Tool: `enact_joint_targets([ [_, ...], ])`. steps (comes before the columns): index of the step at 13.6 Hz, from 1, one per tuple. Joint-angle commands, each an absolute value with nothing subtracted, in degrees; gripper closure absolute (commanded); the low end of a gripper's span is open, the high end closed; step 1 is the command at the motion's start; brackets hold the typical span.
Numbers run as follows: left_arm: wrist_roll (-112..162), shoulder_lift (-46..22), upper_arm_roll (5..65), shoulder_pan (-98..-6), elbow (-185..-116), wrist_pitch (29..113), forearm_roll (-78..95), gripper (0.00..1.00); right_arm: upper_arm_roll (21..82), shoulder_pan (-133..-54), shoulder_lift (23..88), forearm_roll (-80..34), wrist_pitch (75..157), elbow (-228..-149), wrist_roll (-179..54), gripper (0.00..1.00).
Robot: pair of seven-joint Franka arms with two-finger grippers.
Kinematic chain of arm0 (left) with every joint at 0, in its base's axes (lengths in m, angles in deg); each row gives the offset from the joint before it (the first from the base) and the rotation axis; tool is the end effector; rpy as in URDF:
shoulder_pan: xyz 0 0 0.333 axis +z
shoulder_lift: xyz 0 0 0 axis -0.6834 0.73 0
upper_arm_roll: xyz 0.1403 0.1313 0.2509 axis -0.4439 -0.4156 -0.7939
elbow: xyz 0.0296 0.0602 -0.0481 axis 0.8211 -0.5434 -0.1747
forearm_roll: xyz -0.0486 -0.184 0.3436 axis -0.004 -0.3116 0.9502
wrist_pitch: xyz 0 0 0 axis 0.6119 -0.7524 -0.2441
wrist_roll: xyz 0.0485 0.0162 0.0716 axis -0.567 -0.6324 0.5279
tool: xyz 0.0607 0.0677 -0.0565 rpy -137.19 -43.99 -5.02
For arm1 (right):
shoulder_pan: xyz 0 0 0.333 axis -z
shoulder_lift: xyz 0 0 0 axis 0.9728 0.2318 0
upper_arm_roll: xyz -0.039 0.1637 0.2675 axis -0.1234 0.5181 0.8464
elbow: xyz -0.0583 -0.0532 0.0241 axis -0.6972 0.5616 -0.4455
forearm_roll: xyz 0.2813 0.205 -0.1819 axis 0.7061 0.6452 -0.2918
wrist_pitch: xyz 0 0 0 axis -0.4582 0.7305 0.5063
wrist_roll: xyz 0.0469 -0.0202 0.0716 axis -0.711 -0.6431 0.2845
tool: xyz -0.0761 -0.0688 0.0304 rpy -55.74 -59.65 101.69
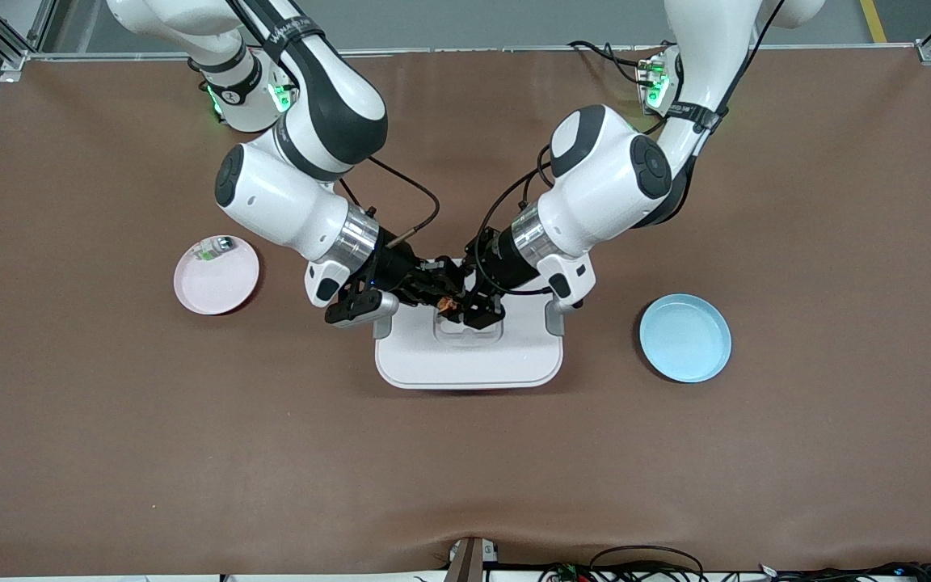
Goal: Transfer orange switch to right arm and place
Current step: 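Grasp the switch with the right gripper from the left gripper above the box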
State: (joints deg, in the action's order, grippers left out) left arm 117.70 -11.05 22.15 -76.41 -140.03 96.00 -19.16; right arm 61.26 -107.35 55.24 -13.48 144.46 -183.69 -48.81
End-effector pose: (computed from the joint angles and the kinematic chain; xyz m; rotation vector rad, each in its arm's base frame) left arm 0.5722 -0.4429 0.4363 1.8348 1.6962 -0.4532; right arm 0.5840 0.3961 0.4355 -2.3713 0.1304 -0.2068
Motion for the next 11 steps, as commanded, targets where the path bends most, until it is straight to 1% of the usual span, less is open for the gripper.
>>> enact_joint_targets([
  [1,119.5,-10.6,21.8,-77.0,-138.9,96.9,-17.0,0.68,60.7,-108.6,56.2,-11.3,144.3,-181.9,-47.2,1.00],
  [2,119.4,-10.6,21.8,-76.9,-138.9,97.0,-17.0,0.61,60.7,-108.6,56.3,-11.4,144.3,-181.8,-47.2,1.00],
  [3,119.3,-10.7,21.8,-76.9,-138.9,97.0,-17.0,0.48,60.7,-108.5,56.4,-11.7,144.0,-180.8,-47.2,1.00],
  [4,119.2,-10.7,21.8,-76.9,-138.9,96.9,-17.0,0.31,60.7,-108.1,56.4,-11.7,143.6,-180.4,-47.2,1.00],
  [6,119.1,-10.7,21.8,-76.6,-138.9,96.9,-17.0,0.10,60.7,-108.1,56.4,-11.6,143.6,-180.4,-47.2,1.00],
  [8,119.3,-10.9,21.8,-76.4,-138.9,96.9,-17.1,0.04,60.6,-107.8,56.4,-11.7,143.6,-180.4,-47.2,1.00],
  [9,119.4,-11.0,21.8,-76.3,-138.9,96.9,-17.1,0.00,60.6,-107.8,56.4,-11.8,143.5,-180.4,-47.3,1.00],
  [11,119.6,-11.0,21.8,-76.2,-138.9,96.9,-17.1,0.00,60.5,-107.0,56.4,-12.3,141.8,-180.2,-48.0,1.00],
])
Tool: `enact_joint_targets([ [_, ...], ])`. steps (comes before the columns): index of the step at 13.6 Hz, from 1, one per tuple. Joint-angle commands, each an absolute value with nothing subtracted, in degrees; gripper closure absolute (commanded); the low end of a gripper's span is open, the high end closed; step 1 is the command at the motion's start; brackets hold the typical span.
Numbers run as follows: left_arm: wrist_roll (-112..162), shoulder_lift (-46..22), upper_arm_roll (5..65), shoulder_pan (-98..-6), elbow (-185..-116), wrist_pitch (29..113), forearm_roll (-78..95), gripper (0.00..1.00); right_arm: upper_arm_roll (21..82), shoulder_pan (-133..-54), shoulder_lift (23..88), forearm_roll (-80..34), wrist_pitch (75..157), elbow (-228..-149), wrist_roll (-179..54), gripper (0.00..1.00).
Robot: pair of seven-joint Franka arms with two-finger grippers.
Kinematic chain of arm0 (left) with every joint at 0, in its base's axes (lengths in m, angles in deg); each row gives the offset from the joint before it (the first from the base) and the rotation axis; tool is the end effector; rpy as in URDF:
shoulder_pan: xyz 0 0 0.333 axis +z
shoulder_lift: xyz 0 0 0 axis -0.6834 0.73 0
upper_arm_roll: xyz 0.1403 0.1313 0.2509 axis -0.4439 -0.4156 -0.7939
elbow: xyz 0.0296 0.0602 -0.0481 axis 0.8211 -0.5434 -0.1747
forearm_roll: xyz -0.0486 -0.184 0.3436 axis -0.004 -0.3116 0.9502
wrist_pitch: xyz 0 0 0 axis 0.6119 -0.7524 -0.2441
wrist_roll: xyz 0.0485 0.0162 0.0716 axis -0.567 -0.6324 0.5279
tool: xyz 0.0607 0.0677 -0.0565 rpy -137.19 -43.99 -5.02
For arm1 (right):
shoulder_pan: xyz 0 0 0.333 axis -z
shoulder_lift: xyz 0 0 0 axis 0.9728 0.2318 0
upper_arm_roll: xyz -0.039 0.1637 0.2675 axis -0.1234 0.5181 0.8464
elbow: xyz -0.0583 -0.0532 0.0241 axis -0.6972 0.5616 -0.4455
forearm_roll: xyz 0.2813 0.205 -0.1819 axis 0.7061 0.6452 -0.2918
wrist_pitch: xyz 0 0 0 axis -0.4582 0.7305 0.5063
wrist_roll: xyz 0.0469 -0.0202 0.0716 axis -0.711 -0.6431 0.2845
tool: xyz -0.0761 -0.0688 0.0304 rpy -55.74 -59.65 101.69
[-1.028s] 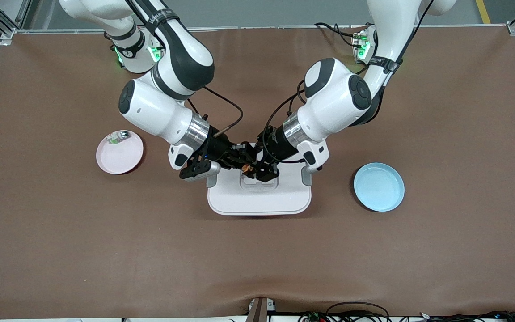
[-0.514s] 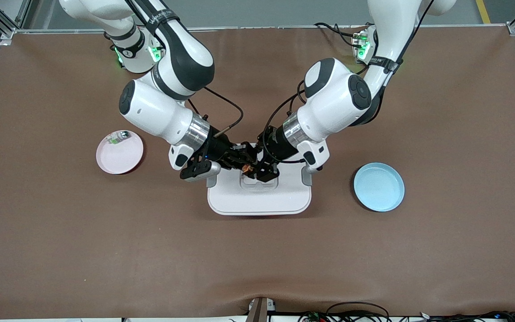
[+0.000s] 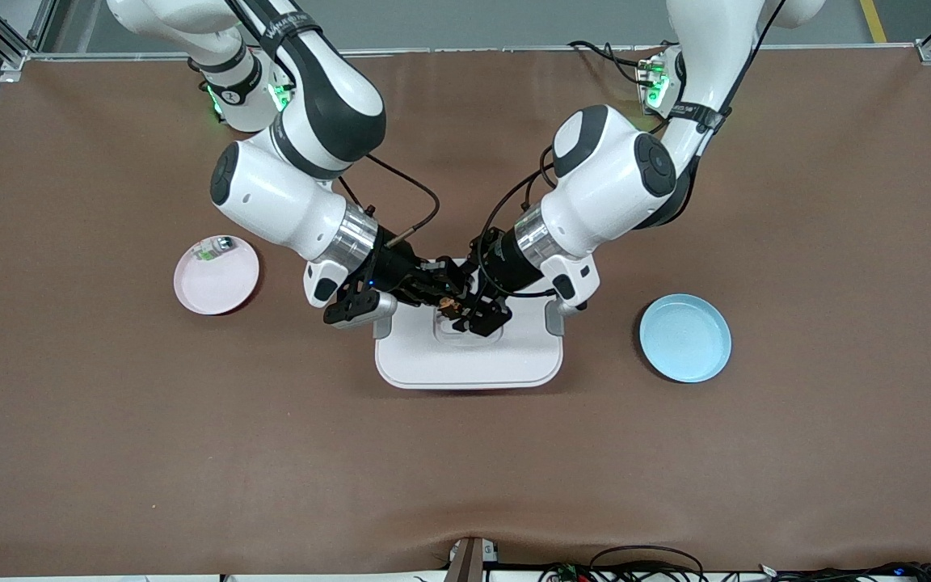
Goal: Transfer orange switch to right arm and place
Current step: 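Carry the switch with the right gripper while the left gripper withdraws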
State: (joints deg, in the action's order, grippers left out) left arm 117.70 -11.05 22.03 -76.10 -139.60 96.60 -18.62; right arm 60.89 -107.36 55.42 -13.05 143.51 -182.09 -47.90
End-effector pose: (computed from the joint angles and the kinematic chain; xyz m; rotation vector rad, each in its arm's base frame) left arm 0.5772 -0.4389 0.4412 1.8244 1.6910 -0.4298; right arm 0.5887 0.3962 0.4459 -2.3533 0.1461 -0.2032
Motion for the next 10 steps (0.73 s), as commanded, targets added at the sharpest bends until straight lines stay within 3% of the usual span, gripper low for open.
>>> enact_joint_targets([
  [1,119.6,-11.0,21.8,-76.2,-138.9,96.9,-17.2,0.00,60.5,-106.4,56.4,-13.5,140.5,-179.7,-48.1,1.00],
  [5,119.0,-11.0,21.7,-75.0,-139.2,96.9,-17.1,0.00,60.4,-101.8,56.3,-21.6,131.4,-178.0,-52.6,1.00],
  [10,118.0,-11.4,21.7,-72.0,-141.7,96.6,-16.6,0.00,60.3,-93.8,55.0,-35.6,121.4,-178.1,-78.6,1.00],
])
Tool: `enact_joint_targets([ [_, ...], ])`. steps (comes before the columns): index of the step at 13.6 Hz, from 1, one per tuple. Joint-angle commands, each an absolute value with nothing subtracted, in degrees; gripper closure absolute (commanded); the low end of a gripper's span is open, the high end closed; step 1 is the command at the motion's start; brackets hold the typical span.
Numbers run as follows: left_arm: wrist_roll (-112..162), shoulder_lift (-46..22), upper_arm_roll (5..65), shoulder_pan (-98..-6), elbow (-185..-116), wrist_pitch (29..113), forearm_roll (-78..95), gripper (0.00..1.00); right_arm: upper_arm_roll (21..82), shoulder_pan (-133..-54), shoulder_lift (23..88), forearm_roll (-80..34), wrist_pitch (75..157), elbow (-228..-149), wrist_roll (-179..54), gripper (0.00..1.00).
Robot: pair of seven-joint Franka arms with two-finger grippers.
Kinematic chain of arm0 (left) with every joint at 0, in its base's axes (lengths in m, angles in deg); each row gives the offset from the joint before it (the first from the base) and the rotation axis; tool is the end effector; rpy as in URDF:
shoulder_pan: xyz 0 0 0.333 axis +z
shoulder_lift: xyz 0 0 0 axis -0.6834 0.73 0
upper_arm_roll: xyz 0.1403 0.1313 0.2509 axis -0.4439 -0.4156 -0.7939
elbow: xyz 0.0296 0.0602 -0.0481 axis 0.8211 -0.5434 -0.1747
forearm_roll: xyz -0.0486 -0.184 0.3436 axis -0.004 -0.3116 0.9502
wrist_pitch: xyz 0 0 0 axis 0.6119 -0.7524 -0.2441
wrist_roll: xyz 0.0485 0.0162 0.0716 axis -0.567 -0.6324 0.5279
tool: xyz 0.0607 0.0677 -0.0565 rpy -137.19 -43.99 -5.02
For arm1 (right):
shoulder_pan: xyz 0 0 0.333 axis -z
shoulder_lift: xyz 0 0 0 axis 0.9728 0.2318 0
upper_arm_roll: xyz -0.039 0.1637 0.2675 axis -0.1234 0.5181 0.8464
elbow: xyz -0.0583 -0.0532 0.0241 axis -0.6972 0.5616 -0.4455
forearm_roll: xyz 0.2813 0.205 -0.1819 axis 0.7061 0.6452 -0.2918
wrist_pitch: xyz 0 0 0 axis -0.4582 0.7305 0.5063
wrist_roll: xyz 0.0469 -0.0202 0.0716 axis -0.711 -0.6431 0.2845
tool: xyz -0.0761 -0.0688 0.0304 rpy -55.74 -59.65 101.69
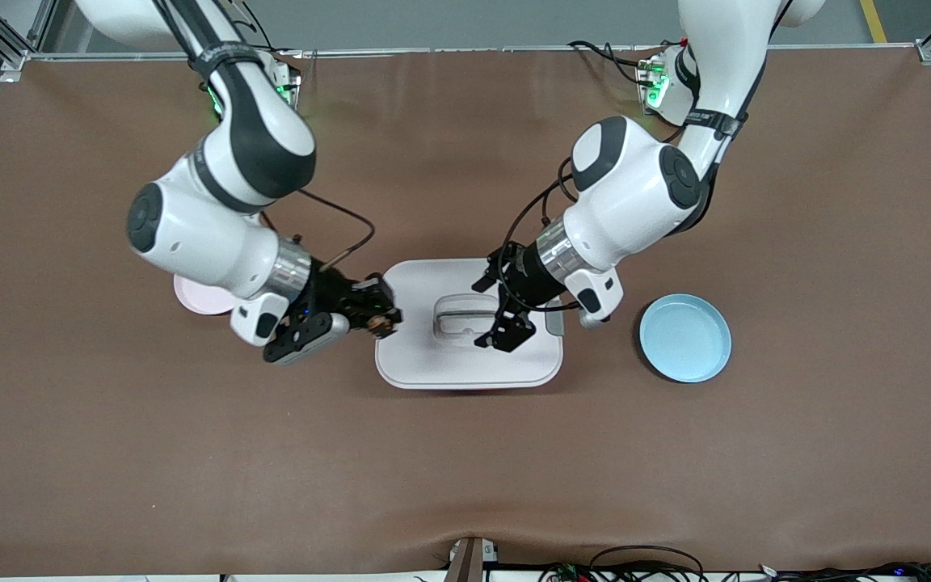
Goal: Transfer orange switch to right arm and place
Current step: 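Carry the switch with the right gripper while the left gripper withdraws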
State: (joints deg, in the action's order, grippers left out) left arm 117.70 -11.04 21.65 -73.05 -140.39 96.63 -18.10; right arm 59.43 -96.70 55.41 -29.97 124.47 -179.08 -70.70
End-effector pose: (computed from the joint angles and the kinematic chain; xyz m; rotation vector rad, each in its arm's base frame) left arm 0.6002 -0.4034 0.4339 1.7856 1.7485 -0.3975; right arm 0.6367 0.2834 0.4397 -2.5988 -0.4831 -0.2106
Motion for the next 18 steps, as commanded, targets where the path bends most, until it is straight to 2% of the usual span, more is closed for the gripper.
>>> enact_joint_targets([
  [1,117.4,-11.8,21.7,-71.4,-142.7,96.5,-16.6,0.00,60.3,-92.4,54.6,-37.9,119.3,-178.1,-82.8,1.00],
  [4,113.4,-13.1,21.6,-70.0,-145.9,96.4,-16.5,0.00,60.2,-89.3,53.6,-44.0,113.6,-178.1,-94.7,1.00],
  [10,98.1,-17.0,21.6,-65.0,-153.5,96.3,-16.6,0.00,60.1,-84.3,51.7,-53.2,111.2,-181.1,-123.3,1.00],
  [14,90.9,-18.3,21.6,-62.7,-156.6,95.0,-9.8,0.00,60.2,-83.5,46.3,-61.8,113.4,-191.0,-127.0,1.00],
  [18,82.3,-18.8,21.6,-59.4,-156.7,88.7,-4.9,0.00,60.2,-82.7,38.8,-63.3,126.7,-208.3,-127.1,1.00],
])
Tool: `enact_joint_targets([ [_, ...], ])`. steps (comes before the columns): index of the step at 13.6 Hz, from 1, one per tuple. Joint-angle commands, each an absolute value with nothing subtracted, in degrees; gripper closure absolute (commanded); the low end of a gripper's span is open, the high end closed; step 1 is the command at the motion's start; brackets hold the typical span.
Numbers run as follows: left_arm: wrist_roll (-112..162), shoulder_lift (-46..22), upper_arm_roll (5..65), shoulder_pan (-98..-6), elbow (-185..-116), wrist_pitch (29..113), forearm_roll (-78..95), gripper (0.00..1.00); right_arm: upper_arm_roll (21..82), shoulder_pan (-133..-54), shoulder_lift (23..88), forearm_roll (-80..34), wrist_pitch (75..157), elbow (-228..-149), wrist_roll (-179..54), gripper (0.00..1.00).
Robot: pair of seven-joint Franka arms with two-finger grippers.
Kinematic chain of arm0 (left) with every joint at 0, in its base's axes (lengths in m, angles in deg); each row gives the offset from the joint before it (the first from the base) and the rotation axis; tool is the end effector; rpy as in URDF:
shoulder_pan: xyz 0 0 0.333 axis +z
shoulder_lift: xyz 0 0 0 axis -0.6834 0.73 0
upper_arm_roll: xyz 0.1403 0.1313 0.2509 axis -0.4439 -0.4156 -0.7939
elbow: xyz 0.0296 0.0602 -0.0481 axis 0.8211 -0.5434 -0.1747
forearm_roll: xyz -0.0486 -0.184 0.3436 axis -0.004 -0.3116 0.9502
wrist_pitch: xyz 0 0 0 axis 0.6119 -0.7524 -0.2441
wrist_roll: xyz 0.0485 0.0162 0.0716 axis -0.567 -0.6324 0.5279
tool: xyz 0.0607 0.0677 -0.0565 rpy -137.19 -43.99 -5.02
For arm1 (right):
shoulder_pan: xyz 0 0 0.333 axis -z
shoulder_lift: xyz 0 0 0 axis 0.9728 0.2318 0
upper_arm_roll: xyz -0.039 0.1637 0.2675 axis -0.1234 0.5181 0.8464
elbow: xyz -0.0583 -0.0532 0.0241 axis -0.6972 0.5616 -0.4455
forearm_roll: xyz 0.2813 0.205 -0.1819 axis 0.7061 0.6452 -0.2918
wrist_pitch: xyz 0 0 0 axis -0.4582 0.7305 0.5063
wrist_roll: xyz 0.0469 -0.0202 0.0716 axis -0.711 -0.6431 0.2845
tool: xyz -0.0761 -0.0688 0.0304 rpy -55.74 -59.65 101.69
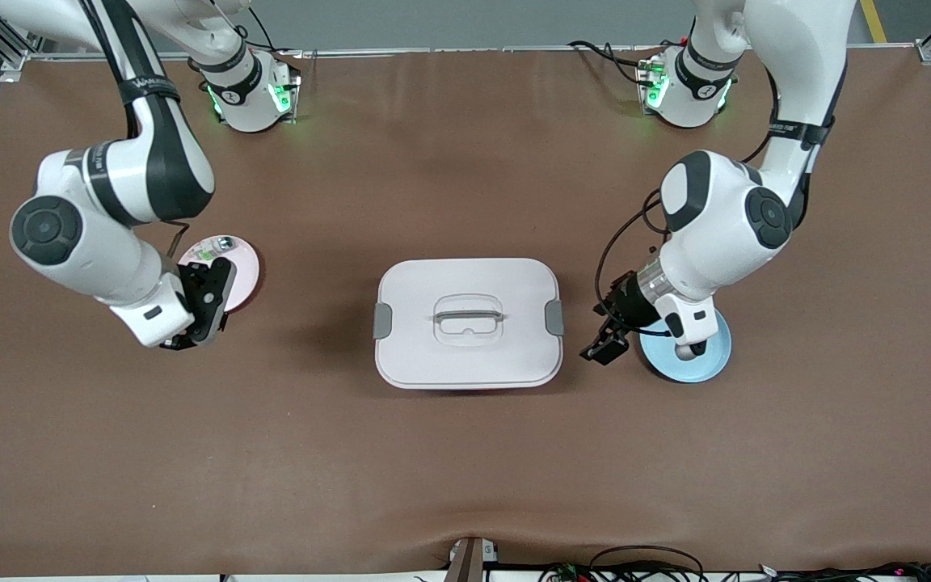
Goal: Transfer orange switch to right arm and place
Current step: 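Carry the switch with the right gripper while the left gripper withdraws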
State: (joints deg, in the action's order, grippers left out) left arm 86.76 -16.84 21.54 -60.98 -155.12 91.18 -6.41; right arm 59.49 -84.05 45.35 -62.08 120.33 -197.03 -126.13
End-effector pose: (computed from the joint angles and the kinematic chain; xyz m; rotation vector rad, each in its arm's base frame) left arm 0.6106 -0.2548 0.3676 2.3554 1.4110 -0.1373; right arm 0.6040 0.1048 0.3926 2.3974 2.0014 -0.0281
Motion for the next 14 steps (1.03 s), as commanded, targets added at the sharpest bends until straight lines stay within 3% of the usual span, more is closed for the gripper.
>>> enact_joint_targets([
  [1,78.2,-19.4,21.6,-58.2,-156.9,88.3,-4.9,0.00,60.2,-82.1,37.6,-63.3,130.3,-212.6,-127.1,1.00],
  [8,60.7,-24.0,21.6,-52.0,-160.0,84.0,0.1,0.00,60.1,-77.6,35.9,-65.6,141.8,-226.6,-130.9,1.00],
  [14,45.3,-27.3,21.7,-48.3,-161.1,80.3,8.6,0.00,60.1,-73.5,35.3,-67.0,162.2,-240.7,-133.2,1.00],
])
